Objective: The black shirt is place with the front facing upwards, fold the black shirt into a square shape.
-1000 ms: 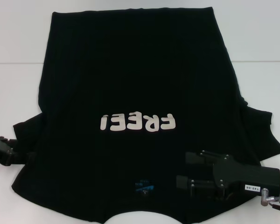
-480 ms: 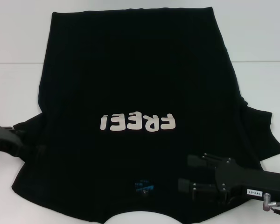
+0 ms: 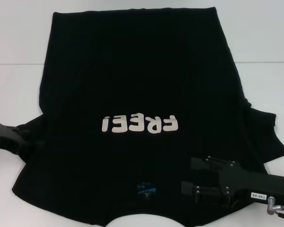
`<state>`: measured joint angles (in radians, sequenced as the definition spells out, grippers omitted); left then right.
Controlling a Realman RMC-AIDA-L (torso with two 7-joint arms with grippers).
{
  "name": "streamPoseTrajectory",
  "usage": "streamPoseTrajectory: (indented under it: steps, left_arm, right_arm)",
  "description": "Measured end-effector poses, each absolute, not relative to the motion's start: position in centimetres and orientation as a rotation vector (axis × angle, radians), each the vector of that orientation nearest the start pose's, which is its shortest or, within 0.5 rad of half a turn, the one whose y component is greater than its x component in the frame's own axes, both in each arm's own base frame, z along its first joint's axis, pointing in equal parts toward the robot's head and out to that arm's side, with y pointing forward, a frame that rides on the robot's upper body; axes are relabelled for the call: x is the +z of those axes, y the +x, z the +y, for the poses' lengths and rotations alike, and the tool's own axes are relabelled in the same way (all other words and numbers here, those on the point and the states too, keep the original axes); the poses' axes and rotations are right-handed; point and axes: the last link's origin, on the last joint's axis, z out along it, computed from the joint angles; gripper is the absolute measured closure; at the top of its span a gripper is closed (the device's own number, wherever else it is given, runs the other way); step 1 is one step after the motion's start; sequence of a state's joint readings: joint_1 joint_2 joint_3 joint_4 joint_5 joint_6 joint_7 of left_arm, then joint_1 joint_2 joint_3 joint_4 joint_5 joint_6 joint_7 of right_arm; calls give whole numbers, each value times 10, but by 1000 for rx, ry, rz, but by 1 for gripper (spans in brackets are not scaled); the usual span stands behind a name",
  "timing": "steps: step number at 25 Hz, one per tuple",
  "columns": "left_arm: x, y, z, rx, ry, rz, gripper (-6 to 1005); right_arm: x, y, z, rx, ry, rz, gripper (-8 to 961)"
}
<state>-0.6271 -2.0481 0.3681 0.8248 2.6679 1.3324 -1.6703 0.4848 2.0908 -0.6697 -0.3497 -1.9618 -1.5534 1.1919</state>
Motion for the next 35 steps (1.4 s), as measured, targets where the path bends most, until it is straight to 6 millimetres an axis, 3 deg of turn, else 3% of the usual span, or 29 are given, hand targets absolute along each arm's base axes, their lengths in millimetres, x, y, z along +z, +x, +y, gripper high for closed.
streamPoseTrajectory:
  steps: [6, 16, 22, 35]
  left_arm:
    - [65, -342, 365, 47, -2364, -944, 378]
    - [63, -343, 364, 73, -2368, -928, 821]
    - [63, -343, 364, 75, -2368, -923, 944]
    - [86, -334, 355, -2, -2380, -936, 944]
  right_arm:
    - [-51, 281, 282, 892, -2710, 793, 54]
    - [-50, 280, 282, 900, -2705, 793, 53]
    - [-50, 281, 283, 897, -2703, 792, 54]
    - [-48, 280, 285, 900, -2694, 787, 54]
